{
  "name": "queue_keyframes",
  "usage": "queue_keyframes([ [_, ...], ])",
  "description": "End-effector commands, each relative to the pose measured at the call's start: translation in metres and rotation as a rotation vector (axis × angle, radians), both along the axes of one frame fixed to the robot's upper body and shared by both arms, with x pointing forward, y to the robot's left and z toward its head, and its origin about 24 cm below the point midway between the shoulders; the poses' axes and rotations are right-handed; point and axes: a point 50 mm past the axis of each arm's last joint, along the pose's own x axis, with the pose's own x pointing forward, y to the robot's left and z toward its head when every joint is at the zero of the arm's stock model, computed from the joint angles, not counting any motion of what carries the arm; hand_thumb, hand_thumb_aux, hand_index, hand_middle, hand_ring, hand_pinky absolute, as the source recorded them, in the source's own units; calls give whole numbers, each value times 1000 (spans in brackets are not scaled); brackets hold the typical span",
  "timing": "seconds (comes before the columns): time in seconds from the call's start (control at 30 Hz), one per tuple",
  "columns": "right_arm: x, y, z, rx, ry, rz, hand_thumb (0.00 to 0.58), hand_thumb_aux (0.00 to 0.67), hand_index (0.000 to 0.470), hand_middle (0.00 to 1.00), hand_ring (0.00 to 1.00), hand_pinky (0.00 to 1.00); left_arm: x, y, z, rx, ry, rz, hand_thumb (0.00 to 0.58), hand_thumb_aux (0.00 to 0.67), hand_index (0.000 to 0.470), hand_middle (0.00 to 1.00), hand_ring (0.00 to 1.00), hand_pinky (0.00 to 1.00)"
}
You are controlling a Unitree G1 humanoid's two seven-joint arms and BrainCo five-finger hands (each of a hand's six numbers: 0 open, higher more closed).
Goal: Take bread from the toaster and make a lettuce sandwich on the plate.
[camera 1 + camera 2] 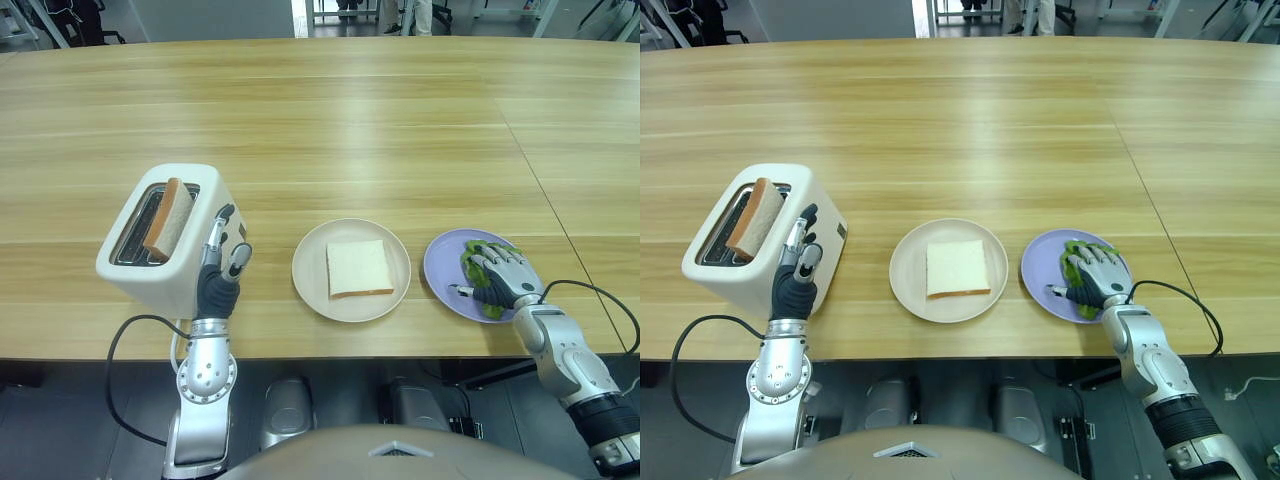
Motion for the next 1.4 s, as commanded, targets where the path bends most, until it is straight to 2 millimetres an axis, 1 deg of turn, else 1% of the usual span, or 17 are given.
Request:
queue_keyframes([
  [0.03,-1,1,-3,7,23,3,580,670,460,0,0,0,0,-1,-1,-9,7,-4,0,0,0,0,0,0],
  [0.3,1,5,-2,32,1,17,580,670,460,0,0,0,1,-4,-2,-17,8,-13,0,0,0,0,0,0],
  [0.5,3,11,6,75,-60,33,580,670,460,0,0,0,4,-6,-3,-19,8,-23,0,0,0,0,0,0],
  [0.67,10,12,23,110,-155,40,580,670,460,0,0,0,6,-8,-6,-24,15,-33,0,0,0,0,0,0],
  [0.87,15,10,43,112,-248,53,580,670,460,0,0,0,7,-10,-5,-28,15,-36,0,0,0,0,0,0],
  [1.0,18,13,60,119,-321,77,580,670,460,0,0,0,7,-10,-6,-30,17,-35,0,0,0,0,0,0],
  [1.1,21,16,68,116,-352,101,580,670,460,0,0,0,8,-11,-7,-29,19,-39,0,0,0,0,0,0],
  [1.27,25,24,68,118,-344,156,580,670,460,0,0,0,10,-14,-7,-33,18,-49,0,0,0,0,0,0],
  [1.4,30,37,59,131,-310,213,580,670,460,0,0,0,12,-17,-8,-33,18,-62,0,0,0,0,0,0],
])
